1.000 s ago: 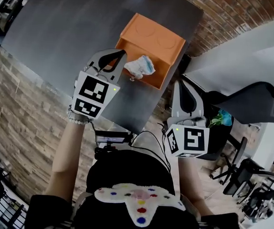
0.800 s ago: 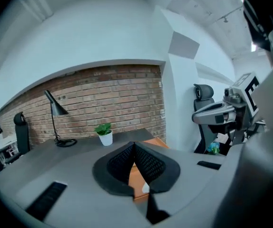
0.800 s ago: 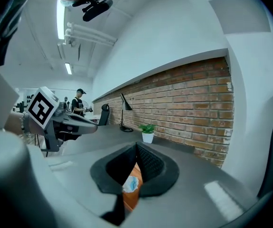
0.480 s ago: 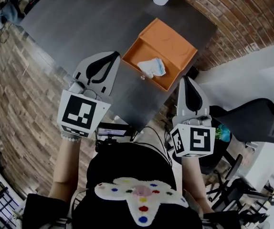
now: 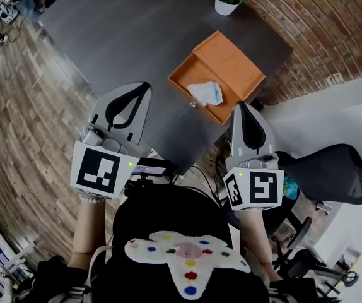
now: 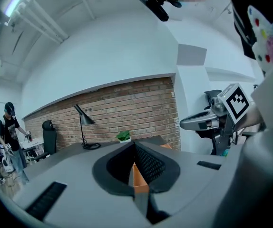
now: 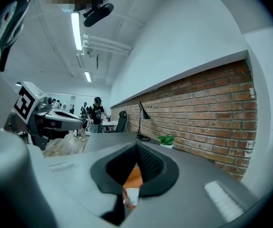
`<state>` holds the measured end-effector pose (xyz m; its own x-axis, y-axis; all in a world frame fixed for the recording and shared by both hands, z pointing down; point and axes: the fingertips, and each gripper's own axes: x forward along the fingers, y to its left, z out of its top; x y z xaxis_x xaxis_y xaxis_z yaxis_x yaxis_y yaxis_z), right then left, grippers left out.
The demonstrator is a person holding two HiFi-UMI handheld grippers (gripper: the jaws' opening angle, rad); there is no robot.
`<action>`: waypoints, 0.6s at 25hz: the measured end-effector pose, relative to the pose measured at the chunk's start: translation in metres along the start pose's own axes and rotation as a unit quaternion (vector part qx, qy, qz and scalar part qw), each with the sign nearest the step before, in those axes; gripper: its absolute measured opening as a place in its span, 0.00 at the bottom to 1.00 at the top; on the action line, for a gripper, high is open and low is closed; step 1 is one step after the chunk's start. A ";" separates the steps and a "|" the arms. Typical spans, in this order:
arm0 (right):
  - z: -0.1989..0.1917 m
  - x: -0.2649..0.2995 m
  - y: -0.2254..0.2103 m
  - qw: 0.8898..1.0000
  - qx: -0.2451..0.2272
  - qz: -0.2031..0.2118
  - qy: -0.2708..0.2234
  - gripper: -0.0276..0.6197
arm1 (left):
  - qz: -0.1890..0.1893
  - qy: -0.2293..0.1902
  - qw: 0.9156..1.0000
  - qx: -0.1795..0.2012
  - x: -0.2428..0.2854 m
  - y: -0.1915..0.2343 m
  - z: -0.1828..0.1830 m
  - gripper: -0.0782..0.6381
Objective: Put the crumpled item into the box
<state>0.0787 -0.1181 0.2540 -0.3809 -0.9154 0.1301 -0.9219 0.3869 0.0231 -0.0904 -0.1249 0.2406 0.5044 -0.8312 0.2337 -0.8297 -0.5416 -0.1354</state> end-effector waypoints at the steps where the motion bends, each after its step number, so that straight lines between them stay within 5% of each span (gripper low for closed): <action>1: 0.001 0.001 0.002 1.000 -0.001 0.003 0.000 0.05 | 0.003 0.000 1.000 -0.003 -0.002 0.001 -0.001 0.12; 15: 0.002 0.005 0.011 1.000 -0.008 0.020 0.004 0.05 | 0.001 0.012 1.000 -0.011 -0.005 0.000 -0.009 0.12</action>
<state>0.0666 -0.1192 0.2527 -0.4171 -0.8981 0.1392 -0.9045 0.4251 0.0327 -0.0954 -0.1191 0.2485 0.4975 -0.8289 0.2559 -0.8357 -0.5370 -0.1147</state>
